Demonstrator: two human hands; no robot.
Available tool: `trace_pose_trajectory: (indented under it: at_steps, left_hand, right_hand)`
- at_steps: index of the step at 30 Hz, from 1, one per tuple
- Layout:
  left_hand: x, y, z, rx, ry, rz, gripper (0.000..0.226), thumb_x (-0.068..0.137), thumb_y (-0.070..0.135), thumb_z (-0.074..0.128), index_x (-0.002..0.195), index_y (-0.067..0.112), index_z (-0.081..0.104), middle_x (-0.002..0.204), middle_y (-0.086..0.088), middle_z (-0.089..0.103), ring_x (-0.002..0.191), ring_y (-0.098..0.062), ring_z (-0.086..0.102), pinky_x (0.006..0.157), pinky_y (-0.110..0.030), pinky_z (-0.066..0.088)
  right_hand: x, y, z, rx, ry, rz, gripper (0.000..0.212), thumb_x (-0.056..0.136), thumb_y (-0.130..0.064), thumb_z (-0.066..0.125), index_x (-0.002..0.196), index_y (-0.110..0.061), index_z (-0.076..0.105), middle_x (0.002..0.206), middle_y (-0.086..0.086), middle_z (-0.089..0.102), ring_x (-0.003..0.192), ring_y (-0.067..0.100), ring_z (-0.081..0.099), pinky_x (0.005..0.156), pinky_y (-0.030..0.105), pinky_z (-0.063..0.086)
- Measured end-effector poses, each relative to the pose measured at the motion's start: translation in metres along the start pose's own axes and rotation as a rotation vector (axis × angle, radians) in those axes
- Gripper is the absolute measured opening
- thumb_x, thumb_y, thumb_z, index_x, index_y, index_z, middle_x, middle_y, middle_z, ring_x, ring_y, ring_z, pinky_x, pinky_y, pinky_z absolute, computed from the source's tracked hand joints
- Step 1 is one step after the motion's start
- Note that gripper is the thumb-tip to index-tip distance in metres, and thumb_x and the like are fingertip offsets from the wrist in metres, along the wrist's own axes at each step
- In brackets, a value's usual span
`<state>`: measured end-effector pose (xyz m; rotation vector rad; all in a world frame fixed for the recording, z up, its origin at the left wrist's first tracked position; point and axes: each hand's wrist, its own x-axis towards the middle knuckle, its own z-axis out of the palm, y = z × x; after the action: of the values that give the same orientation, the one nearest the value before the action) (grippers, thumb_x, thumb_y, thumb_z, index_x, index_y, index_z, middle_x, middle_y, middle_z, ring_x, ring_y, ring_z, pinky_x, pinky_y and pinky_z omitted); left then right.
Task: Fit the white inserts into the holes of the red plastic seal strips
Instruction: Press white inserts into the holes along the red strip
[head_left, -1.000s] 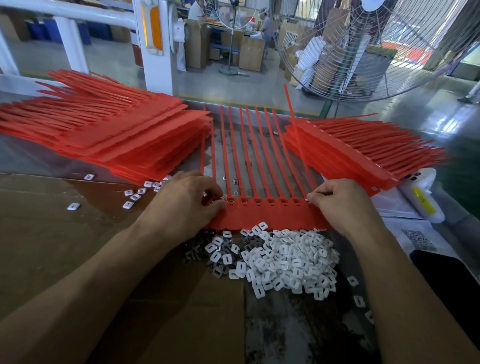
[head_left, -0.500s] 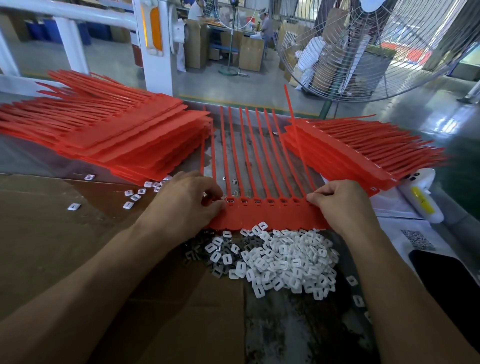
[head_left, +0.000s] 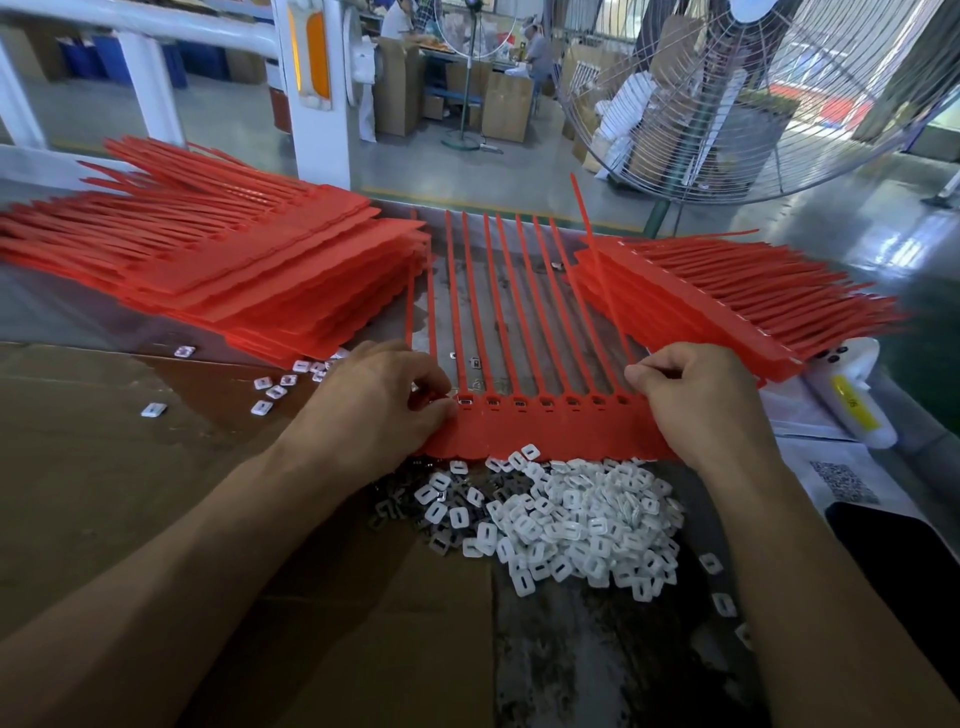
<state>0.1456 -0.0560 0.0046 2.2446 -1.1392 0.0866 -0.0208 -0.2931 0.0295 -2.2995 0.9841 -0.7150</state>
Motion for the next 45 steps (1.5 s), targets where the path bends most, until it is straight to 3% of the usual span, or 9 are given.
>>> trace_pose_trajectory:
  at_steps: [4, 7, 10, 15, 24, 32, 42, 45]
  left_hand:
    - [0.000, -0.001, 0.000, 0.005, 0.003, 0.006, 0.022, 0.091, 0.047, 0.069, 0.107, 0.033, 0.072, 0.103, 0.015, 0.059, 0.103, -0.009, 0.051, 0.092, -0.035, 0.048]
    - [0.000, 0.000, 0.001, 0.011, -0.004, 0.004, 0.021, 0.091, 0.047, 0.068, 0.108, 0.033, 0.072, 0.104, 0.016, 0.059, 0.104, -0.008, 0.050, 0.091, -0.033, 0.047]
    - [-0.001, 0.000, 0.001, 0.020, 0.005, 0.011, 0.021, 0.091, 0.045, 0.068, 0.108, 0.032, 0.072, 0.104, 0.015, 0.059, 0.104, -0.008, 0.050, 0.091, -0.033, 0.047]
    - [0.000, 0.001, 0.001, 0.029, 0.009, 0.009, 0.022, 0.091, 0.045, 0.068, 0.108, 0.031, 0.072, 0.104, 0.013, 0.060, 0.104, -0.009, 0.050, 0.091, -0.032, 0.045]
    - [-0.001, 0.001, 0.000, 0.025, 0.021, 0.016, 0.023, 0.090, 0.045, 0.068, 0.106, 0.030, 0.073, 0.103, 0.012, 0.061, 0.103, -0.010, 0.052, 0.093, -0.035, 0.047]
    - [-0.001, 0.002, -0.001, 0.025, 0.015, 0.013, 0.023, 0.091, 0.045, 0.068, 0.108, 0.029, 0.073, 0.104, 0.011, 0.061, 0.104, -0.011, 0.052, 0.094, -0.036, 0.047]
    - [-0.001, 0.002, -0.001, 0.030, 0.005, 0.008, 0.023, 0.092, 0.045, 0.067, 0.109, 0.030, 0.073, 0.104, 0.012, 0.060, 0.104, -0.011, 0.052, 0.095, -0.036, 0.047]
    - [-0.001, 0.002, -0.001, 0.027, 0.011, 0.012, 0.022, 0.092, 0.044, 0.067, 0.108, 0.029, 0.073, 0.104, 0.011, 0.061, 0.105, -0.011, 0.052, 0.094, -0.035, 0.047]
  right_hand:
    - [-0.017, -0.027, -0.001, 0.129, -0.293, -0.242, 0.006, 0.090, -0.032, 0.078, 0.084, -0.032, 0.077, 0.085, -0.025, 0.073, 0.083, -0.009, 0.066, 0.074, 0.023, 0.045]
    - [-0.030, -0.042, 0.005, 0.052, -0.605, -0.394, 0.003, 0.090, -0.031, 0.078, 0.089, -0.034, 0.077, 0.089, -0.027, 0.072, 0.083, -0.008, 0.067, 0.077, 0.018, 0.046]
    - [-0.036, -0.047, 0.012, -0.002, -0.726, -0.474, 0.005, 0.089, -0.030, 0.079, 0.091, -0.035, 0.077, 0.093, -0.027, 0.068, 0.085, -0.006, 0.065, 0.074, 0.016, 0.044]
    - [-0.042, -0.051, 0.019, -0.008, -0.757, -0.493, 0.007, 0.088, -0.030, 0.080, 0.092, -0.036, 0.077, 0.096, -0.026, 0.066, 0.089, -0.005, 0.063, 0.075, 0.017, 0.045]
    - [-0.046, -0.057, 0.020, -0.080, -0.746, -0.501, 0.008, 0.092, -0.025, 0.078, 0.089, -0.033, 0.075, 0.089, -0.017, 0.065, 0.079, -0.004, 0.064, 0.066, 0.017, 0.048]
    - [-0.049, -0.058, 0.021, -0.030, -0.749, -0.475, 0.007, 0.090, -0.033, 0.079, 0.094, -0.035, 0.073, 0.088, -0.022, 0.065, 0.076, -0.003, 0.065, 0.064, 0.011, 0.048]
    - [-0.051, -0.063, 0.021, -0.066, -0.751, -0.519, 0.009, 0.095, -0.027, 0.073, 0.088, -0.031, 0.070, 0.090, -0.018, 0.065, 0.082, -0.003, 0.065, 0.069, 0.019, 0.052]
    - [-0.050, -0.062, 0.020, -0.026, -0.744, -0.500, 0.010, 0.096, -0.030, 0.071, 0.088, -0.034, 0.068, 0.089, -0.020, 0.066, 0.077, -0.004, 0.065, 0.063, 0.016, 0.050]
